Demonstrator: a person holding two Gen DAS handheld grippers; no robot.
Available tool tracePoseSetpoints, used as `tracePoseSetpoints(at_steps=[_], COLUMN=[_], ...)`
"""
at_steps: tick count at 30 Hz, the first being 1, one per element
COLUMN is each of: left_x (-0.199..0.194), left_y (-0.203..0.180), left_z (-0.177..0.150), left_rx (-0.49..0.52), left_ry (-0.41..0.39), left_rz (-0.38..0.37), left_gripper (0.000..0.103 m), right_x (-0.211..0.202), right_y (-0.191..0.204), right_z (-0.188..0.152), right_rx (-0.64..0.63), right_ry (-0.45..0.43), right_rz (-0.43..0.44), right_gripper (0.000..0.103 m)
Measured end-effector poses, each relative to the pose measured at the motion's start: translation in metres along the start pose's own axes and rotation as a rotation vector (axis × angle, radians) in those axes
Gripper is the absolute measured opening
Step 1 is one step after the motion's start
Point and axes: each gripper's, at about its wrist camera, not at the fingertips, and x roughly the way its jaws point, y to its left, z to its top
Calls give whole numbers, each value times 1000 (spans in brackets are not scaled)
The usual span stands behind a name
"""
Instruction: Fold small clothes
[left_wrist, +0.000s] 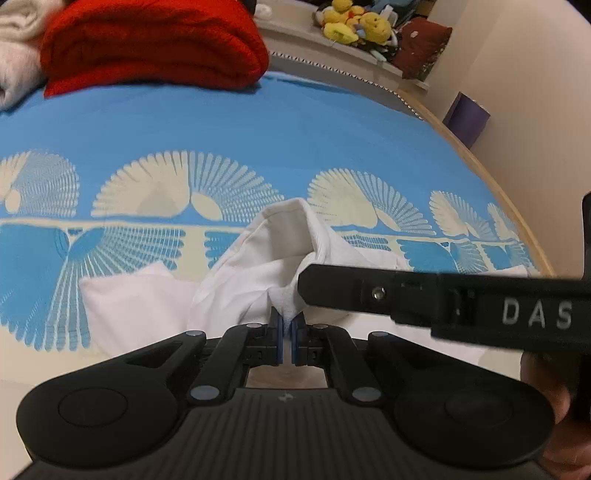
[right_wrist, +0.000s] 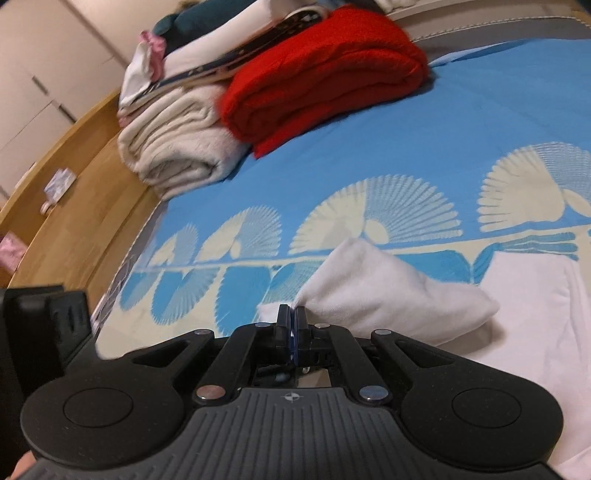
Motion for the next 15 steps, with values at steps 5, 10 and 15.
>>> tracePoseSetpoints(at_steps=[5, 10, 15], left_x=[-20, -90, -154], left_y=[47, 202, 272], left_z=[11, -25, -75], left_rx=[-176, -923, -1281], left_ry=[-24, -192, -257], left_rz=[-35, 385, 615], left_gripper=[3, 4, 25], right_x=[-5, -15, -15], right_y=[-8, -25, -34], right_z=[3, 6, 4], right_rx=[42, 140, 187], right_ry=[-10, -46, -48], right_rz=[-26, 4, -53], right_gripper=[25, 25, 25])
